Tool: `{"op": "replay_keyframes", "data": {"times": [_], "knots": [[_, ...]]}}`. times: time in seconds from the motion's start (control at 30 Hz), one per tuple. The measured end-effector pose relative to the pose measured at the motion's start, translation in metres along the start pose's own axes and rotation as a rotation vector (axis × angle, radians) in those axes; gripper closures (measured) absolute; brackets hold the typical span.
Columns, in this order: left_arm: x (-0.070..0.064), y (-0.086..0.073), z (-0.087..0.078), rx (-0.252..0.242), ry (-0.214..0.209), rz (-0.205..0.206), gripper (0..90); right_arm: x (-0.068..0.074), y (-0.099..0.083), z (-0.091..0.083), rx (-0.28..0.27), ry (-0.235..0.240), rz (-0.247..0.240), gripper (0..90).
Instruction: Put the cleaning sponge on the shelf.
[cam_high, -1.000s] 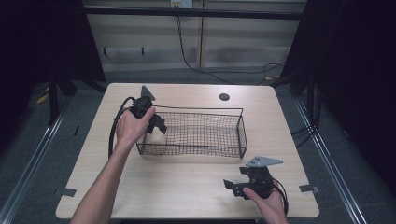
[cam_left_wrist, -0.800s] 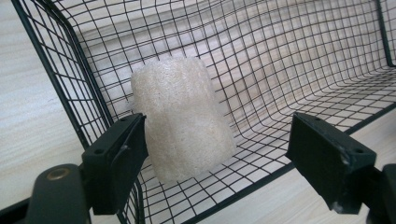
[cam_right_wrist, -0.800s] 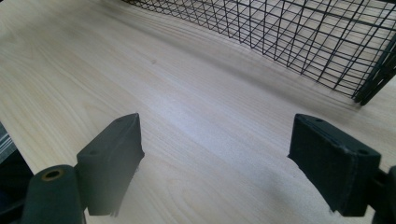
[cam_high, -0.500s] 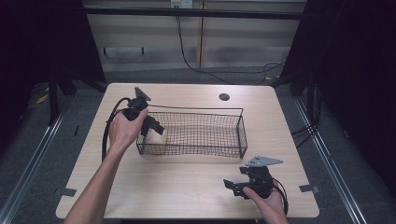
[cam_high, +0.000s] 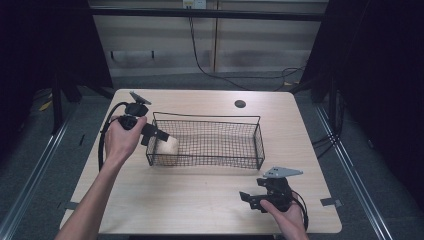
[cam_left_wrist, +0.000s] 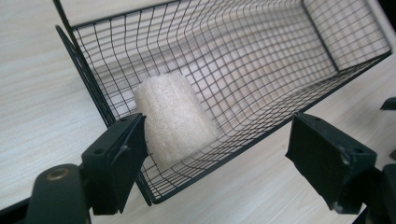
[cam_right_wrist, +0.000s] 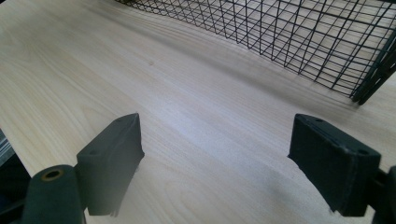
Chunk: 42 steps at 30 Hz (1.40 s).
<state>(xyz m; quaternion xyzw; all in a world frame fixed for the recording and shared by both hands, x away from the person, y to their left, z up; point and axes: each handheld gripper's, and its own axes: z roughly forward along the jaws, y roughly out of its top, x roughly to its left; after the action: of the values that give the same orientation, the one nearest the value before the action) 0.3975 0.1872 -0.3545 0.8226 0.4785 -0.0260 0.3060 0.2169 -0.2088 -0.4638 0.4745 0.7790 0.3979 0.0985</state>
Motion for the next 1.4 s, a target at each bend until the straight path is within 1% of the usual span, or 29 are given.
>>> {"op": "replay_keyframes", "data": {"times": [0.03, 0.1, 0.13, 0.17, 0.27, 0.3, 0.37, 0.4, 0.47, 0.5, 0.57, 0.63, 0.67, 0.7, 0.73, 0.77, 0.8, 0.83, 0.87, 0.97, 1.0, 1.07, 1.17, 1.2, 1.23, 1.3, 1.33, 1.4], "knots": [[0.0, -0.002, -0.002, -0.009, 0.0, 0.002, 19.5, 0.0, 0.0, 0.0, 0.0, 0.0, -0.001, 16.6], [0.0, -0.005, -0.005, -0.008, -0.002, 0.011, 19.5, 0.0, 0.0, 0.0, 0.001, -0.002, 0.0, 16.6], [0.0, -0.007, -0.008, -0.017, -0.01, 0.009, 19.5, 0.0, 0.0, 0.0, 0.001, -0.002, 0.003, 16.6], [0.0, -0.01, -0.011, -0.027, -0.013, 0.022, 19.5, 0.0, 0.0, 0.0, 0.0, -0.002, 0.002, 16.6], [0.0, -0.016, -0.017, -0.054, -0.015, 0.026, 19.2, 0.0, 0.0, 0.001, 0.003, -0.003, -0.001, 16.6], [0.0, -0.019, -0.019, -0.057, -0.004, 0.032, 18.7, 0.0, 0.0, 0.001, 0.003, -0.003, -0.001, 16.6], [-0.001, -0.025, -0.019, -0.052, 0.056, 0.037, 18.0, 0.0, 0.0, 0.001, 0.003, -0.005, -0.001, 16.6], [-0.001, -0.029, -0.018, -0.053, 0.06, 0.046, 18.1, 0.0, 0.0, 0.0, 0.001, -0.003, 0.003, 16.6], [0.0, -0.036, -0.017, -0.047, 0.053, 0.06, 18.7, 0.0, 0.0, 0.001, 0.003, -0.005, 0.006, 16.6], [0.0, -0.04, -0.017, -0.056, 0.064, 0.061, 19.5, 0.0, 0.0, 0.001, 0.003, -0.005, 0.005, 16.6], [0.002, -0.05, -0.017, -0.06, 0.065, 0.08, 19.6, 0.0, 0.0, 0.001, 0.002, -0.006, 0.005, 16.6], [0.004, -0.06, -0.017, -0.082, 0.058, 0.072, 19.6, 0.0, -0.001, 0.001, 0.001, -0.009, 0.007, 16.6], [0.005, -0.065, -0.018, -0.082, 0.061, 0.077, 19.6, -0.001, 0.0, 0.001, 0.0, -0.009, 0.008, 16.6], [0.005, -0.07, -0.018, -0.092, 0.077, 0.073, 19.6, -0.001, 0.0, 0.001, 0.001, -0.01, 0.006, 16.6], [0.007, -0.075, -0.019, -0.098, 0.074, 0.078, 19.6, -0.001, 0.0, 0.0, 0.0, -0.01, 0.006, 16.6], [0.01, -0.081, -0.018, -0.09, 0.065, 0.08, 19.6, 0.0, 0.0, 0.0, -0.001, -0.01, 0.005, 16.6], [0.014, -0.087, -0.018, -0.084, 0.052, 0.075, 19.6, 0.0, -0.001, 0.0, 0.0, -0.011, 0.008, 16.6], [0.019, -0.095, -0.019, -0.104, 0.046, 0.054, 19.6, 0.0, -0.001, 0.0, -0.001, -0.01, 0.006, 16.6], [0.021, -0.1, -0.019, -0.106, 0.052, 0.047, 19.5, -0.001, -0.001, -0.001, -0.001, -0.011, 0.006, 16.6], [0.03, -0.117, -0.017, -0.1, 0.051, 0.023, 19.5, -0.001, -0.001, 0.0, -0.001, -0.013, 0.009, 16.6], [0.031, -0.121, -0.017, -0.099, 0.051, 0.03, 19.5, -0.001, -0.001, 0.0, 0.0, -0.016, 0.009, 16.6], [0.032, -0.13, -0.016, -0.102, 0.048, 0.025, 19.5, -0.001, -0.001, 0.0, 0.001, -0.018, 0.01, 16.6], [0.031, -0.142, -0.013, -0.104, 0.018, 0.033, 19.5, -0.001, -0.001, 0.0, 0.002, -0.021, 0.014, 16.5], [0.031, -0.146, -0.012, -0.113, 0.006, 0.035, 19.5, -0.002, -0.001, 0.0, 0.001, -0.02, 0.015, 16.6], [0.03, -0.149, -0.011, -0.125, 0.004, 0.042, 19.4, -0.002, -0.001, -0.001, 0.0, -0.021, 0.014, 16.6], [0.029, -0.156, -0.01, -0.131, 0.012, 0.05, 18.9, -0.003, -0.001, -0.001, -0.001, -0.026, 0.018, 16.6], [0.028, -0.16, -0.009, -0.132, 0.003, 0.052, 18.5, -0.003, -0.002, -0.001, -0.001, -0.03, 0.019, 16.6], [0.025, -0.167, -0.007, -0.143, -0.001, 0.055, 18.4, -0.003, -0.002, -0.001, 0.0, -0.035, 0.02, 16.6]]}}
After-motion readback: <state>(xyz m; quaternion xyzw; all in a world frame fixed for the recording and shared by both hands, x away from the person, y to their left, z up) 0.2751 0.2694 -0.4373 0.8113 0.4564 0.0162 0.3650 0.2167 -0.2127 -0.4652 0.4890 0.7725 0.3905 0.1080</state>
